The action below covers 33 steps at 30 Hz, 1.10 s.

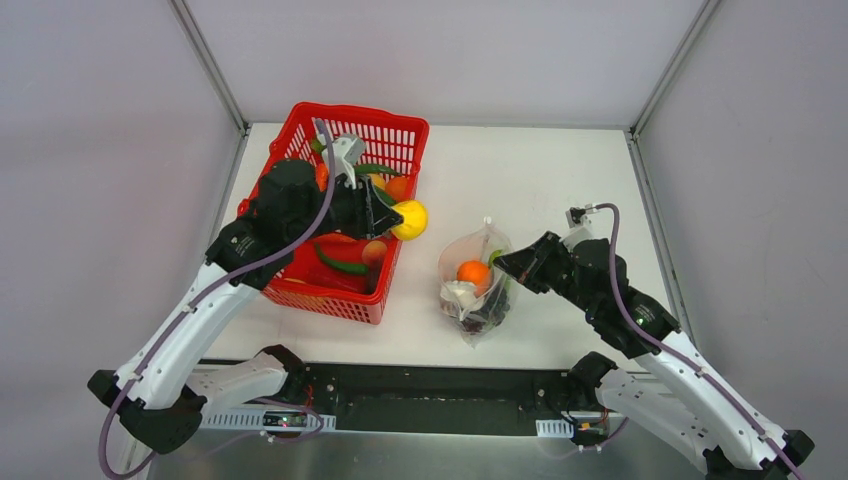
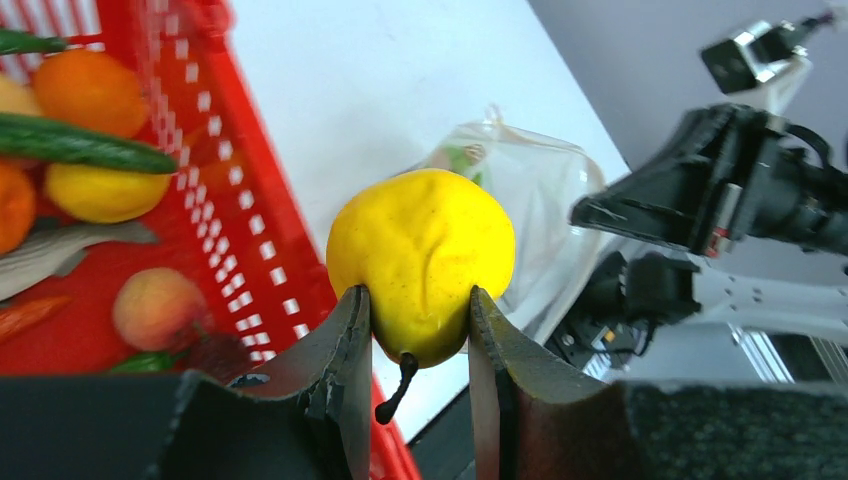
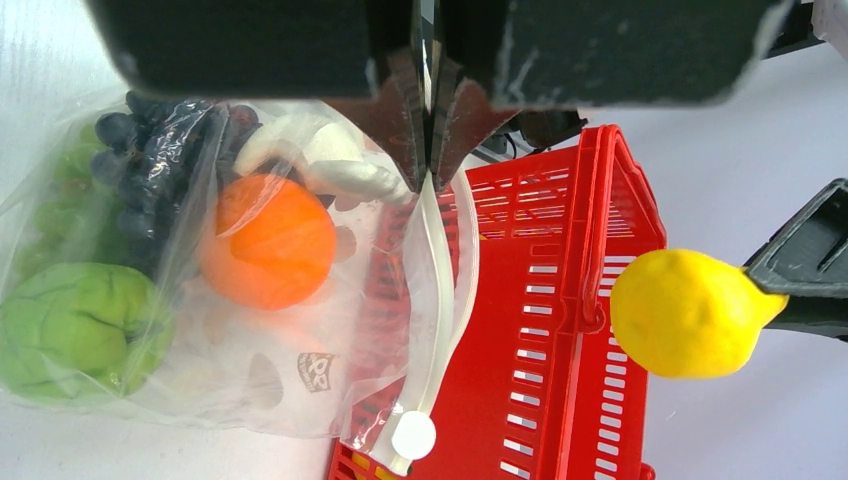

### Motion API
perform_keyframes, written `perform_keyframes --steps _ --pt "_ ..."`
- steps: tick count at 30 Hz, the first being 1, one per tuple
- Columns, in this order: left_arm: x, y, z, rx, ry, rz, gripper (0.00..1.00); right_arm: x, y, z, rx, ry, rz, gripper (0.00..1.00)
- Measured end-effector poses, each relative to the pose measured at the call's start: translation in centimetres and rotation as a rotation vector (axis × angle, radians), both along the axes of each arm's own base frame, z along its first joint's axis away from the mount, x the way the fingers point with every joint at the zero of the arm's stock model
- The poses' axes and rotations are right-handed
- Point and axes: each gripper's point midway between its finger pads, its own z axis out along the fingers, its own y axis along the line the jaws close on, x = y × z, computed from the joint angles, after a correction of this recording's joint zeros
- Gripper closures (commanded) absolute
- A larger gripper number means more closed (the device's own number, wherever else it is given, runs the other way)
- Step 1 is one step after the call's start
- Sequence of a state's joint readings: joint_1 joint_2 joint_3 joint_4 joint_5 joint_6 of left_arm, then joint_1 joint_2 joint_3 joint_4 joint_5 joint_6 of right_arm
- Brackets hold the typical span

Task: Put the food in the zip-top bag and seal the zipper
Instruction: Place the fake fruit in the zipper food storage bag.

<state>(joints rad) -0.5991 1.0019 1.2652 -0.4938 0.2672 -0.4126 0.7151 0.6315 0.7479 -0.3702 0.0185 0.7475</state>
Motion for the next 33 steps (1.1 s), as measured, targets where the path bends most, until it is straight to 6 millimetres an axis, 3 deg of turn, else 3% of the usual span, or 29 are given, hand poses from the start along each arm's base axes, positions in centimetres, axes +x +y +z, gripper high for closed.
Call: perform_keyframes --steps 8,17,26,33 --pt "-2.7 -5.8 0.3 -0.052 -0.004 -0.223 1.0 -0.1 -0.1 0.2 0.013 -0.001 -0.003 0.98" --pt "-3.1 -11.1 -3.7 0.004 0.07 -0.336 1.0 -0.2 -0.1 0.4 0.028 0.003 -0.007 0.98" --pt "-2.1 -13.6 -8.5 0.092 0.147 -0.335 1.0 -0.4 -0.2 0.5 0.038 0.002 -0.007 0.98" --pt "-1.3 -14.7 -10.0 0.113 0.154 -0.307 1.0 -0.4 -0.2 0.6 0.041 -0.002 -0.005 0.98"
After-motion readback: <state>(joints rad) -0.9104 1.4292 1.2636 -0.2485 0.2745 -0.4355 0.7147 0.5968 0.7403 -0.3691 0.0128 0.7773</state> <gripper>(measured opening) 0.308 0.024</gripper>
